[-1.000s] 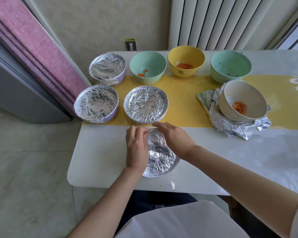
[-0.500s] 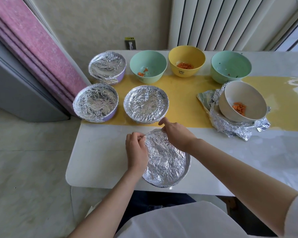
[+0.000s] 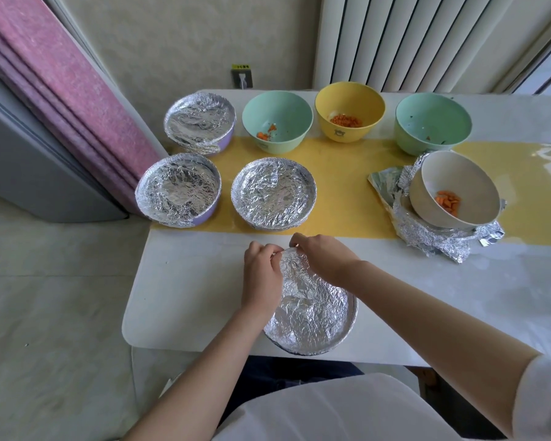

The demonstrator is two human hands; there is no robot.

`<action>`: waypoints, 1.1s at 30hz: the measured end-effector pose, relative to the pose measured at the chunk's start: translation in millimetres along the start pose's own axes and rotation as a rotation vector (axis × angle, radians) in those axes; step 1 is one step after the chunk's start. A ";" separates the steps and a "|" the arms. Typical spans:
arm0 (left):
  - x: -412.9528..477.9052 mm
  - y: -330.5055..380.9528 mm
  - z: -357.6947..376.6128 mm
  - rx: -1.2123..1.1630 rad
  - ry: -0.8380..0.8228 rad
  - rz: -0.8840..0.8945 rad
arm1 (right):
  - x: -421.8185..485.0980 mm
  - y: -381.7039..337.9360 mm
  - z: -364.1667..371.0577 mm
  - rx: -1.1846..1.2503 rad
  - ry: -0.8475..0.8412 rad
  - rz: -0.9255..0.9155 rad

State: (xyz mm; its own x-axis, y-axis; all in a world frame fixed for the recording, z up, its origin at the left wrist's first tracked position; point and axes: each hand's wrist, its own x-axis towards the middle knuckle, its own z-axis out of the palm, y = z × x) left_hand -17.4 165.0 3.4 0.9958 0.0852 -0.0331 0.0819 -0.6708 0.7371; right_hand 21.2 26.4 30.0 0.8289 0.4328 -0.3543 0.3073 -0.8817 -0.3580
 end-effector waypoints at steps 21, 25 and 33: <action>-9.1 4.3 0.9 0.144 -0.018 0.062 | -5.5 8.0 13.9 0.076 0.166 0.058; -7.9 4.1 4.4 0.067 -0.054 0.024 | -10.7 3.9 9.9 -0.060 0.115 0.038; -13.7 7.4 8.5 0.101 -0.103 0.058 | -13.0 3.4 11.5 -0.060 0.014 -0.009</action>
State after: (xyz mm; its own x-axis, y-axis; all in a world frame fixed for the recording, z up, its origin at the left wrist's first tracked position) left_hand -30.1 152.6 3.5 0.9975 -0.0282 -0.0650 0.0226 -0.7436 0.6683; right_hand 6.1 20.0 23.4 0.8321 0.4386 -0.3394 0.3418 -0.8876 -0.3089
